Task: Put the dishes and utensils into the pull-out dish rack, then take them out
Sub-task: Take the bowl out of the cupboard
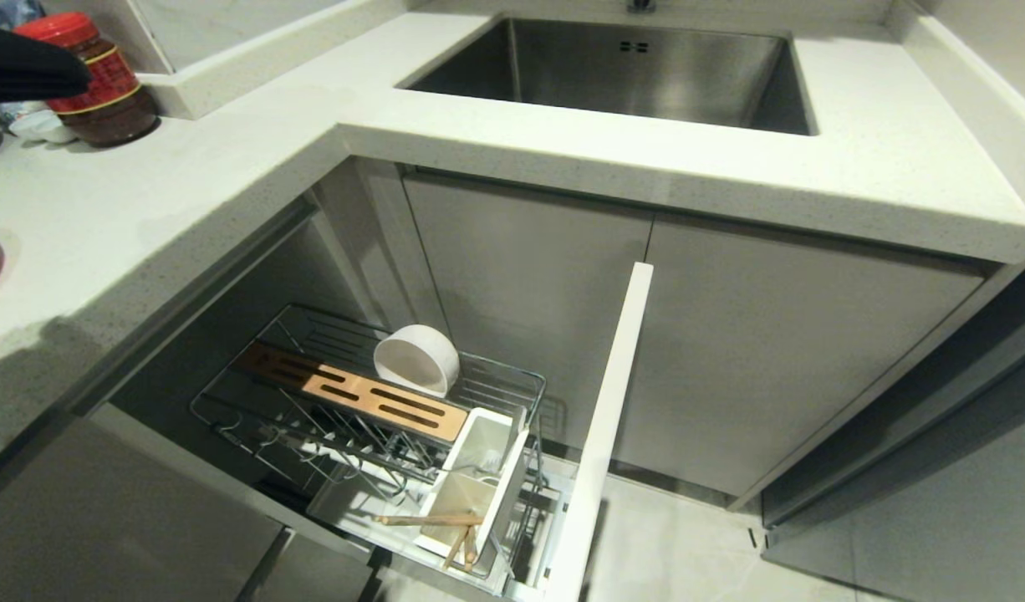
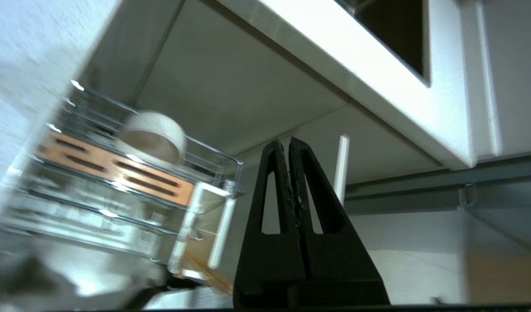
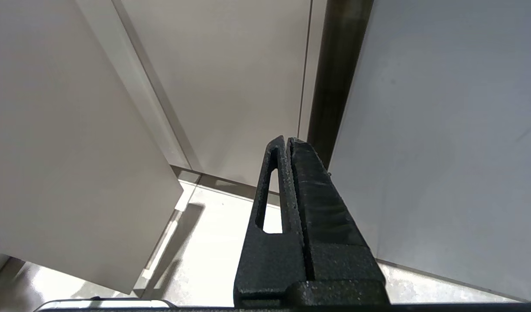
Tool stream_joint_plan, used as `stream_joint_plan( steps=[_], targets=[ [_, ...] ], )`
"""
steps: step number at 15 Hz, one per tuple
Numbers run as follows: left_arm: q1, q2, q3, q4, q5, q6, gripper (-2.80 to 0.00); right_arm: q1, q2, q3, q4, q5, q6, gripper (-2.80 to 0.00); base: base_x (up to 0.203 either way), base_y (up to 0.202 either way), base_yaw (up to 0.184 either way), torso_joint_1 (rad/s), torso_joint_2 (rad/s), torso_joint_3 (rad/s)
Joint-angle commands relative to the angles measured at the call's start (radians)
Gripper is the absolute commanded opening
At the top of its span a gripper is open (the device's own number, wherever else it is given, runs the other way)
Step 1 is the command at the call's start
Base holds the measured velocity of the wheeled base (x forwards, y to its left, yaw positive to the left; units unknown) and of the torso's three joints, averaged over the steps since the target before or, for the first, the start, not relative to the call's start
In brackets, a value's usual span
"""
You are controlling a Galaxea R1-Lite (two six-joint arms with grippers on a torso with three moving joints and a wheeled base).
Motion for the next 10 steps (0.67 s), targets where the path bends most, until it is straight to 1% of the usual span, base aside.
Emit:
stream_joint_plan(
  steps=[1, 3, 4, 8, 9, 10],
  targets=[
    [-0.011, 0.083, 0.022, -0.008, 0.033, -0.160, -2.80, 0.000, 0.001, 0.026, -0.001, 0.000, 0.000, -2.80, 0.000, 0.000, 0.000, 0.000, 0.00, 0.000],
    [-0.012, 0.161, 0.035, -0.007, 0.081, -0.225, -2.80, 0.000, 0.001, 0.026, -0.001, -0.001, 0.000, -2.80, 0.000, 0.000, 0.000, 0.000, 0.00, 0.000],
    [-0.010, 0.204, 0.058, -0.008, 0.094, -0.262, -2.80, 0.000, 0.001, 0.026, -0.001, 0.000, 0.000, -2.80, 0.000, 0.000, 0.000, 0.000, 0.00, 0.000],
    [-0.004, 0.389, 0.115, -0.012, 0.110, -0.365, -2.80, 0.000, 0.001, 0.026, -0.001, 0.000, 0.000, -2.80, 0.000, 0.000, 0.000, 0.000, 0.00, 0.000],
    [0.006, 0.425, 0.135, -0.024, 0.110, -0.378, -2.80, 0.000, 0.001, 0.026, -0.001, 0.000, 0.000, -2.80, 0.000, 0.000, 0.000, 0.000, 0.00, 0.000],
    [0.026, 0.453, 0.167, -0.070, 0.110, -0.383, -2.80, 0.000, 0.001, 0.026, -0.001, 0.000, 0.000, -2.80, 0.000, 0.000, 0.000, 0.000, 0.00, 0.000]
  ],
)
